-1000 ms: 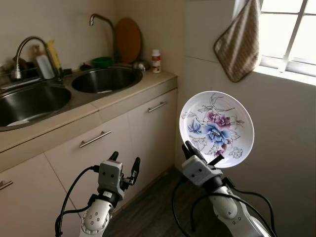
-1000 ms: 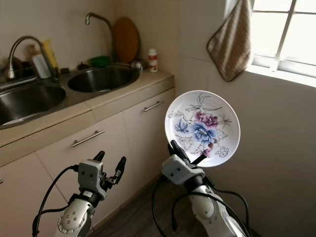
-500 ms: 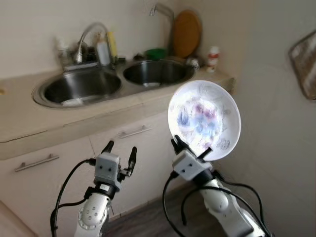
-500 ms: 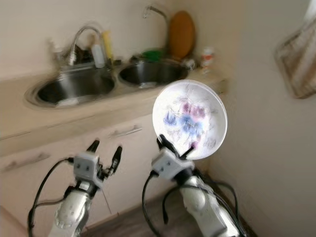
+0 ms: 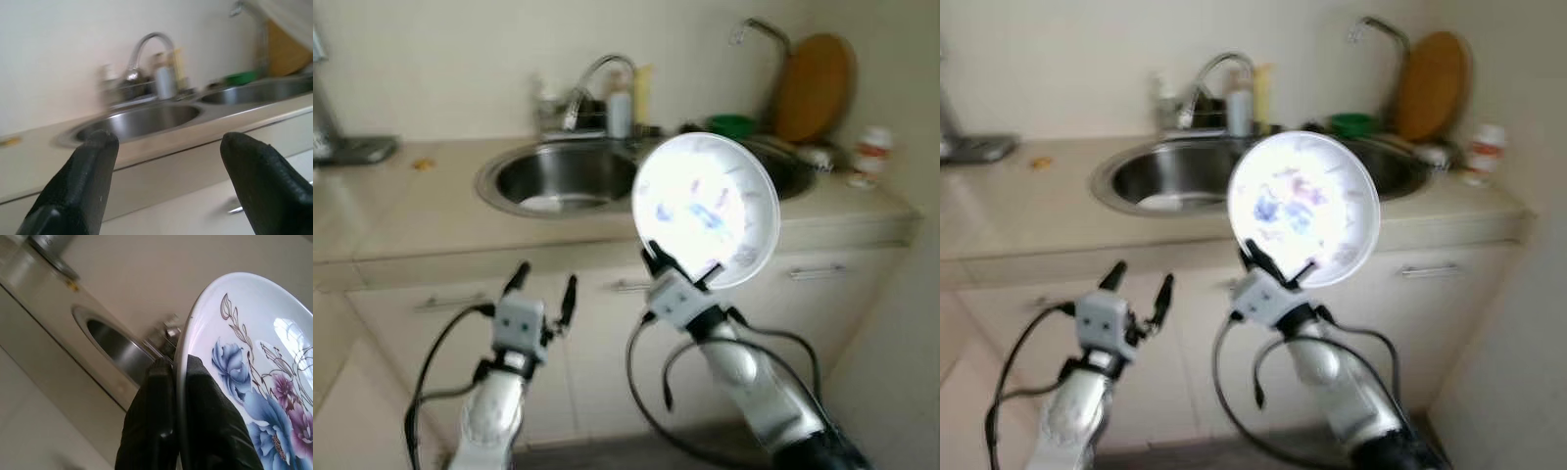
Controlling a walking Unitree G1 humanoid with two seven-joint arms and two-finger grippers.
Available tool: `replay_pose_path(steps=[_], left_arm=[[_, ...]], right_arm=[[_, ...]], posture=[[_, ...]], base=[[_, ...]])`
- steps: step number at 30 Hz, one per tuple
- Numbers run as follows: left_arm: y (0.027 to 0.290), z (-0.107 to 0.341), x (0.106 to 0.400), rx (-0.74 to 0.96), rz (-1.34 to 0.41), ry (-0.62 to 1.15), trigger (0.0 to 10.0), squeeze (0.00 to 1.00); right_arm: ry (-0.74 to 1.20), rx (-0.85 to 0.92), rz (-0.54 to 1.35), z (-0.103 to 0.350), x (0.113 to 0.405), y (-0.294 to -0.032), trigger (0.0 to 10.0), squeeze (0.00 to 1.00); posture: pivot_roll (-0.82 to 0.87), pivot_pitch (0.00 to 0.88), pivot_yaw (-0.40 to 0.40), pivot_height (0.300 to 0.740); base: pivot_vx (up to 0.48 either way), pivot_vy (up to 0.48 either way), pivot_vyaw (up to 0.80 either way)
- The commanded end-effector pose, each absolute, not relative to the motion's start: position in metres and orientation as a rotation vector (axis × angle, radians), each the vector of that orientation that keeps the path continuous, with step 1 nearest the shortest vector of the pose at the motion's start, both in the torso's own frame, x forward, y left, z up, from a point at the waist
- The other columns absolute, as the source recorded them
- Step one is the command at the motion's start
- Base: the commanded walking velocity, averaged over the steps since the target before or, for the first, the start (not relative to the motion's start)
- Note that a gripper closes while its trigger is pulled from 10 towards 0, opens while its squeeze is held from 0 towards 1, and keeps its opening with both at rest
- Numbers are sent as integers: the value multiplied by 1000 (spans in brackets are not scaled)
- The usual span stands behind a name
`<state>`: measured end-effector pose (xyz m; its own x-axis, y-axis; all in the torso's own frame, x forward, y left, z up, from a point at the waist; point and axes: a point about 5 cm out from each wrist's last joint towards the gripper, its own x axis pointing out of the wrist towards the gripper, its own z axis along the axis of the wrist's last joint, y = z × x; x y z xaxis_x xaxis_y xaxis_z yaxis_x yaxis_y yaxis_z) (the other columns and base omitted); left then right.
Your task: Kitchen organization
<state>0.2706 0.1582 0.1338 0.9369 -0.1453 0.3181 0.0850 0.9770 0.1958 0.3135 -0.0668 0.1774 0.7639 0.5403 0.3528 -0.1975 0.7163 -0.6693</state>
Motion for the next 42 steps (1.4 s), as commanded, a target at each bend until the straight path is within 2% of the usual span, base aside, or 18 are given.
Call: replay_pose_path(steps=[1, 5, 24, 42], left_arm=[[157, 139, 272, 187, -115, -359, 10000, 0], [157, 140, 272, 190, -112, -362, 10000, 0], [157, 140, 273, 194, -105, -368, 10000, 0], [157, 140, 274, 196, -106, -367, 10000, 0]], right_arm=[[-603, -627, 423, 186, 315, -69, 10000, 0], [-590, -572, 400, 188, 319, -73, 10000, 0], [-579, -515, 358, 191, 328, -81, 10000, 0], [-567, -518, 415, 191, 335, -78, 10000, 0]], posture=[[69, 0, 11, 740], [75, 0, 9, 740], [81, 0, 5, 740], [88, 0, 7, 740]], base=[[281, 0, 800], [286, 0, 200], [286, 0, 0], [286, 0, 0]])
